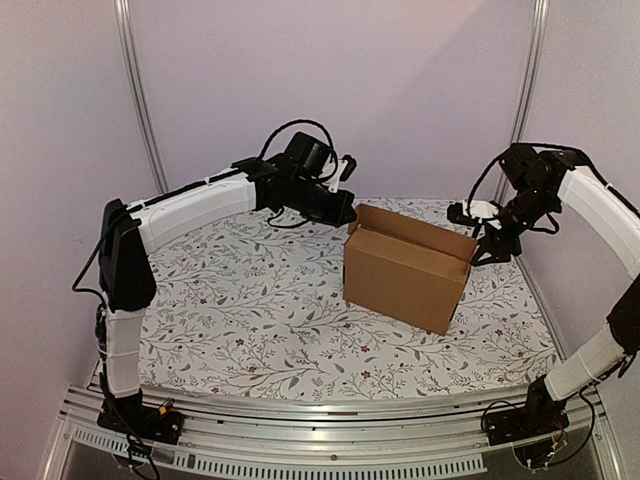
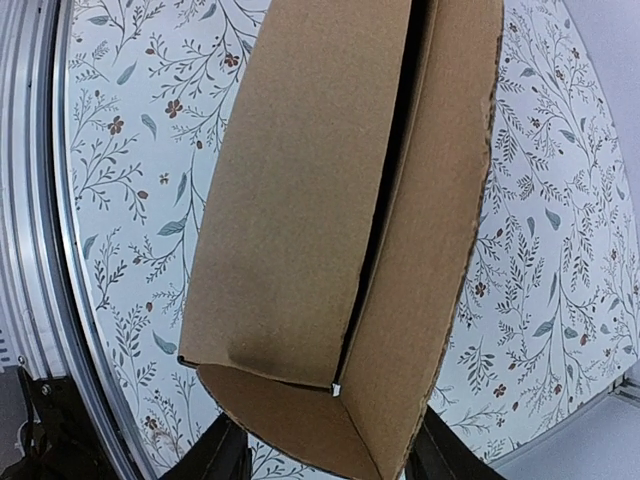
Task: Fold the paper box
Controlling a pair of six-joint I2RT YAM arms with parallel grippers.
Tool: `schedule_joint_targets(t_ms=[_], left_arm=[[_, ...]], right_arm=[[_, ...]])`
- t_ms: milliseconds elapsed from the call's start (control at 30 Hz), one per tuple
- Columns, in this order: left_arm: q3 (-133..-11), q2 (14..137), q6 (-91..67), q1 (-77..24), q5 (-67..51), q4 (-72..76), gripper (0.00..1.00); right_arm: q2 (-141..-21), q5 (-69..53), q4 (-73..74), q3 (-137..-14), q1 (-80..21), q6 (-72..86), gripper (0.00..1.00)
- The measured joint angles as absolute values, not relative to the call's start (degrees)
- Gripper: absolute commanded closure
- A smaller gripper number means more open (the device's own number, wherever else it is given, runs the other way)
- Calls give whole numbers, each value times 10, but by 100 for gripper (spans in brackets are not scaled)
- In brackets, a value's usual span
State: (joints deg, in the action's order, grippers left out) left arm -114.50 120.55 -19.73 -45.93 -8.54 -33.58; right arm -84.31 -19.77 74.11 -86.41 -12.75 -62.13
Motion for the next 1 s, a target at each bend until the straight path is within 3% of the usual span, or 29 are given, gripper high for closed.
schedule_joint_targets(t_ms=[1000], left_arm=[[-1140, 1207, -209, -470, -67, -325, 100]], right_arm=[[-812, -178, 750, -830, -143, -642, 50]])
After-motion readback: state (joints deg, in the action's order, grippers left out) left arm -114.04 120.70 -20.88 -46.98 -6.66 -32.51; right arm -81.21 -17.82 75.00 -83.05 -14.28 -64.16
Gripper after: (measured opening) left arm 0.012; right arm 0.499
